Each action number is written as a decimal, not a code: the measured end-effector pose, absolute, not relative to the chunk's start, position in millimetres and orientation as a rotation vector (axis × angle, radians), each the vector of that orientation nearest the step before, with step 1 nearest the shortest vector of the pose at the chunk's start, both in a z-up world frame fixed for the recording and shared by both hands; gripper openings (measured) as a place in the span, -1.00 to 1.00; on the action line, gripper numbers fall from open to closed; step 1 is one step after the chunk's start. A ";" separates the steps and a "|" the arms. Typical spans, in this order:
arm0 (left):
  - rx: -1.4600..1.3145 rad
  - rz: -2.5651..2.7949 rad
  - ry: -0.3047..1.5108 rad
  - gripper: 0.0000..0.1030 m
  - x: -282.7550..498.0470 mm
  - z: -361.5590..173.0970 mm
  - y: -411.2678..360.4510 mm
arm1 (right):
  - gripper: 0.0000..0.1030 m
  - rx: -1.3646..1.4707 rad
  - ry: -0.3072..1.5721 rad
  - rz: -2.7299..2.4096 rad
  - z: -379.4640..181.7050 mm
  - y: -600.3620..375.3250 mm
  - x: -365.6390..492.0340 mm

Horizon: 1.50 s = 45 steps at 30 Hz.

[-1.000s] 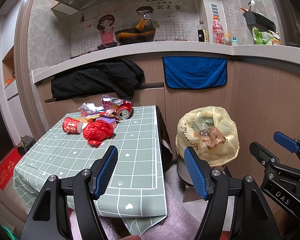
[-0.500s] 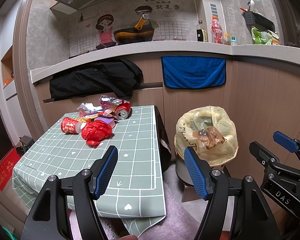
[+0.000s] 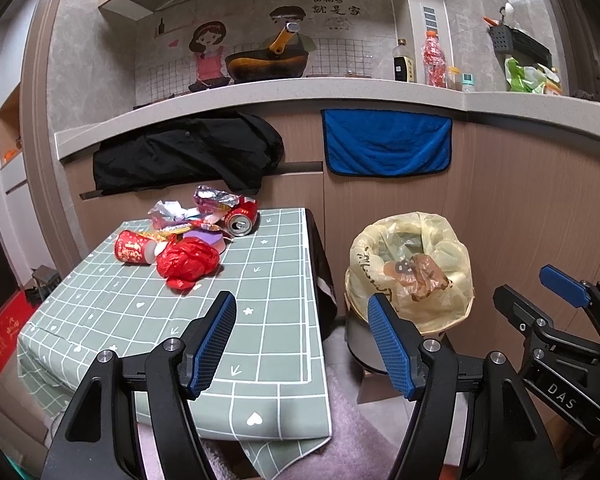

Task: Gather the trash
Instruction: 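Grasp the red plastic bag with the left gripper while the right gripper grasps a silver wrapper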

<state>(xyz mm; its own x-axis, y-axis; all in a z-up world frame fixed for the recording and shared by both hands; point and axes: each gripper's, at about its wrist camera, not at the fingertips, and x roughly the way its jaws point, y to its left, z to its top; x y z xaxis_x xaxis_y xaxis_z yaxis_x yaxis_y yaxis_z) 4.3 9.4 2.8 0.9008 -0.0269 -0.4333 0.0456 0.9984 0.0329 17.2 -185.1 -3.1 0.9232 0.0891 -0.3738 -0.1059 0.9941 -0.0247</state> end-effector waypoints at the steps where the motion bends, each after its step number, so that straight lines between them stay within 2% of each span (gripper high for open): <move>1: 0.025 -0.044 0.450 0.28 12.7 -0.3 16.7 | 0.30 -0.046 0.380 0.110 -1.7 -183.2 20.8; 8: -0.090 0.032 0.475 0.21 55.5 -1.6 73.2 | 0.30 -0.058 0.377 0.212 8.8 -160.9 67.8; 17: -0.223 0.086 0.586 0.19 147.2 -31.9 176.3 | 0.30 -0.077 0.386 0.281 7.0 -105.1 171.8; 20: -0.331 0.012 0.641 0.19 186.8 -41.7 204.8 | 0.28 -0.068 0.441 0.278 -2.4 -89.3 205.4; 28: -0.462 0.071 0.711 0.19 256.2 -64.8 251.5 | 0.26 -0.076 0.565 0.330 -21.5 -59.5 256.9; 38: -0.668 -0.058 0.862 0.21 301.4 -102.5 265.7 | 0.26 -0.063 0.573 0.433 4.4 -17.9 316.4; 39: -0.682 -0.070 0.869 0.17 301.7 -103.6 264.6 | 0.26 -0.068 0.578 0.442 5.5 -12.5 322.7; 40: -0.698 -0.079 0.871 0.04 300.4 -102.6 264.6 | 0.26 -0.073 0.586 0.450 6.6 -5.5 332.1; 45: -0.605 -0.043 0.809 -0.14 278.8 -77.2 267.4 | 0.26 -0.112 0.605 0.531 9.8 36.6 377.4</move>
